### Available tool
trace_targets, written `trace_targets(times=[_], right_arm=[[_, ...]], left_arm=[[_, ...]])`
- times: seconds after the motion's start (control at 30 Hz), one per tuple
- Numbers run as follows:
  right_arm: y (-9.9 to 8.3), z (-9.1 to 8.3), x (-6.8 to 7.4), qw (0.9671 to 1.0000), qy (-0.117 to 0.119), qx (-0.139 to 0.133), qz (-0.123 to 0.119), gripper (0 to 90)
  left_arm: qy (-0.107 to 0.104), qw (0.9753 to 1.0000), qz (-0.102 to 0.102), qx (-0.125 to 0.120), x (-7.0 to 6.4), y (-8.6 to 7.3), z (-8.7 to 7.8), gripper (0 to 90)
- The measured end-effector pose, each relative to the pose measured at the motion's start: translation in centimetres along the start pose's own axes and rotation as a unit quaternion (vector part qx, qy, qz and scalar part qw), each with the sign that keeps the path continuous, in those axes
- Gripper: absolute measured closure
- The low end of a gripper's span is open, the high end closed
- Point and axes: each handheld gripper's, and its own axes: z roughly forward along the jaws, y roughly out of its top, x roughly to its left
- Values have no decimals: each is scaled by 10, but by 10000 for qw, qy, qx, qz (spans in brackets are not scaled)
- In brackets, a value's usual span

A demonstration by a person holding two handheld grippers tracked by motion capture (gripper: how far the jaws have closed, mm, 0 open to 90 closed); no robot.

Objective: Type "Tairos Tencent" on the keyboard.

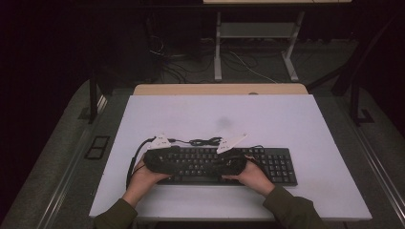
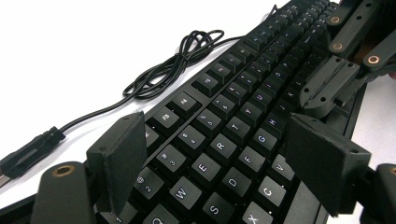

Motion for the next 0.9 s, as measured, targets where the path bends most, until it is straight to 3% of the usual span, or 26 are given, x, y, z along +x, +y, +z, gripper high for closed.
trace_targets(times=[0.27, 0.43, 0.73, 0.9], right_arm=[[1, -7, -4, 9997, -2, -200, 125, 617], [1, -12, -7, 9993, -137, -303, 176, 462], [-1, -20, -15, 9980, -436, -423, 149, 305], [-3, -25, -19, 9971, -564, -486, 186, 275]], left_arm=[[5, 10000, 15, -2, 0, 0, 0, 208], [-3, 10000, 13, -11, 0, 0, -1, 209], [-21, 10000, -5, -48, 0, 0, -3, 215], [-37, 10000, 11, -72, 0, 0, -4, 218]])
